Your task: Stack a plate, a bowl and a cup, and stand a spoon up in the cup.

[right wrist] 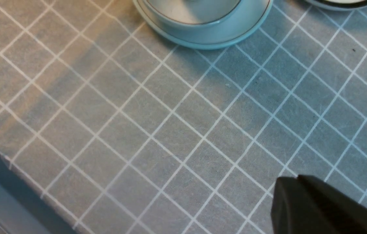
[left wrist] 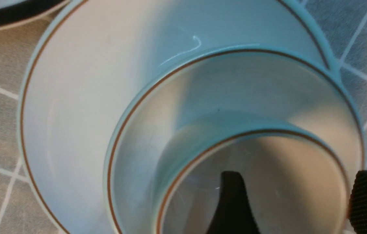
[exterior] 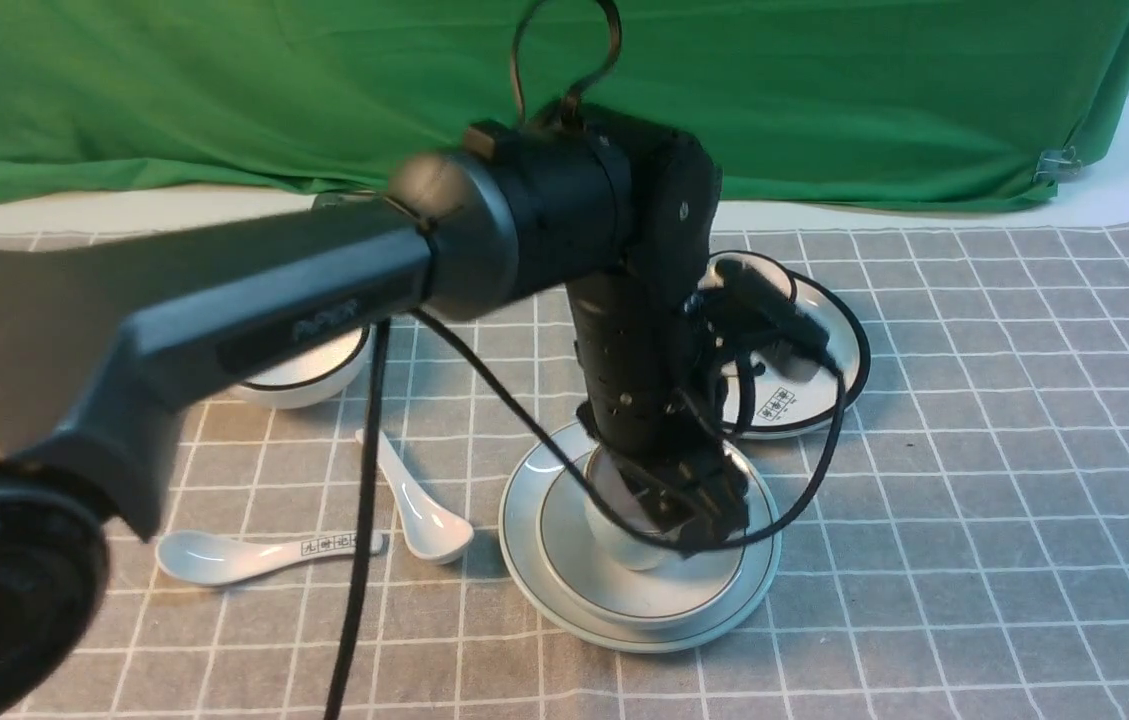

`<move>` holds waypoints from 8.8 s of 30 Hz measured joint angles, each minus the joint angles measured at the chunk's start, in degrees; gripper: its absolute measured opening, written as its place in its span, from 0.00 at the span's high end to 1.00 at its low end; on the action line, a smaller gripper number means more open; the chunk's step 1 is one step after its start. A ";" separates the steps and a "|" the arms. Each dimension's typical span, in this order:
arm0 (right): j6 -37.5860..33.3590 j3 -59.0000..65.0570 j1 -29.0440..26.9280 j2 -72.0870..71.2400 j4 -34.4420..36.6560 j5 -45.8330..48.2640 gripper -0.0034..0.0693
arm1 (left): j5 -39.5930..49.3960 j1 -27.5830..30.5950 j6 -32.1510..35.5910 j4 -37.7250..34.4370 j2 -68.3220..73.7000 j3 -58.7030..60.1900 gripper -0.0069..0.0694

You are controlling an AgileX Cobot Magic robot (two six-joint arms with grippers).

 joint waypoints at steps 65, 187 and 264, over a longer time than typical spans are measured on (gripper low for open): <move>-7.98 0.00 0.00 0.00 -0.22 -6.07 0.83 | -9.92 23.62 -28.83 -2.99 2.61 14.88 0.87; 6.04 -1.77 0.00 -10.39 0.21 -6.54 0.92 | -76.36 7.00 -45.36 32.35 -89.14 82.05 0.90; 0.04 52.95 -42.84 -46.26 3.49 -43.08 0.90 | -75.97 7.00 -45.34 32.41 -93.16 102.32 0.89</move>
